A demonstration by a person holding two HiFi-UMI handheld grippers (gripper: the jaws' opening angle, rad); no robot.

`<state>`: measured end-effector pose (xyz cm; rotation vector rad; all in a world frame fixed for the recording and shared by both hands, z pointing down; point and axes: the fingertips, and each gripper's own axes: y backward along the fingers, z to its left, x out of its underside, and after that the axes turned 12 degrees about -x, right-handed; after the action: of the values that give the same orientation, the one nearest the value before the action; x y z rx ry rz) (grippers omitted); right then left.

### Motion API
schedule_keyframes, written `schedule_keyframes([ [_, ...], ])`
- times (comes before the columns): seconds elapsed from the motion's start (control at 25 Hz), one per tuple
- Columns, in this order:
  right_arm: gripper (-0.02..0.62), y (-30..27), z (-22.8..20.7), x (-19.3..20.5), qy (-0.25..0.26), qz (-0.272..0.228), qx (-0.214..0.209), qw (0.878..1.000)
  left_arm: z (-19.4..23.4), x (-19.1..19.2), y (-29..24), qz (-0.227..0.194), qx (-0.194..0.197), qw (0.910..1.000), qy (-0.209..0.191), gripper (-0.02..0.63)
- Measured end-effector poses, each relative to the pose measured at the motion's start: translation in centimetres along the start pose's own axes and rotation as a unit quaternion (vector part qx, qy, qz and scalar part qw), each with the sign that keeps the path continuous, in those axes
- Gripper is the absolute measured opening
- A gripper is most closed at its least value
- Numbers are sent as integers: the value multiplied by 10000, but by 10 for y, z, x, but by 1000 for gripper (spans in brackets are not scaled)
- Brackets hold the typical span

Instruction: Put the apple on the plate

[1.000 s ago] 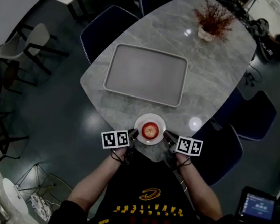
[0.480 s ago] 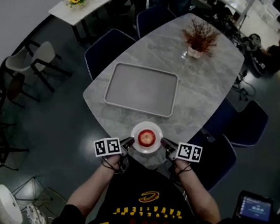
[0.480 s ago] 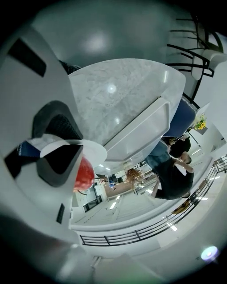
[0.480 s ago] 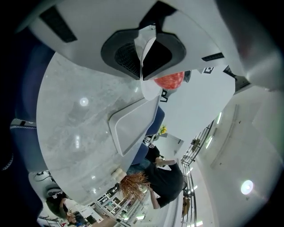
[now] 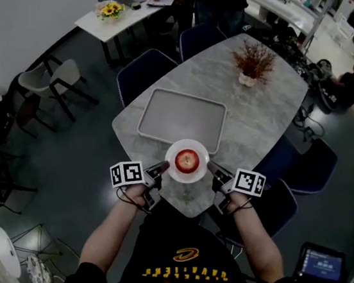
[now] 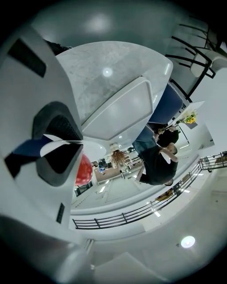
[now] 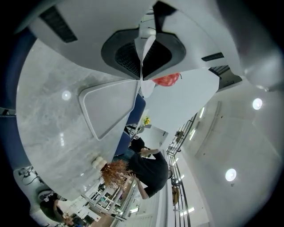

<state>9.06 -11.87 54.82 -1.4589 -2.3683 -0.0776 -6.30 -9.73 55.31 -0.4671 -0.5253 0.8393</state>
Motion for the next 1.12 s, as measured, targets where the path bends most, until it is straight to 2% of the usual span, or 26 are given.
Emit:
schedule_keyframes([
  [0.2, 26, -20, 17, -23, 50, -91, -213, 9997, -9, -30, 3, -119, 230, 9996, 105, 29],
  [0.36, 26, -33, 12, -39, -214, -236, -9, 9995, -12, -57, -8, -41, 279, 9996, 55, 28],
  [0.68, 26, -76, -8, -78, -187, -418, 29, 9989, -9, -117, -41, 220, 355, 9991, -61, 25],
  [0.8, 26, -88, -18, -89, -296, -466, 204, 9983, -6, -135, -55, 314, 373, 9988, -72, 26],
  [1.12, 26, -114, -53, -110, -206, -600, 399, 9972, 16, -162, -99, 622, 330, 9975, -87, 25],
])
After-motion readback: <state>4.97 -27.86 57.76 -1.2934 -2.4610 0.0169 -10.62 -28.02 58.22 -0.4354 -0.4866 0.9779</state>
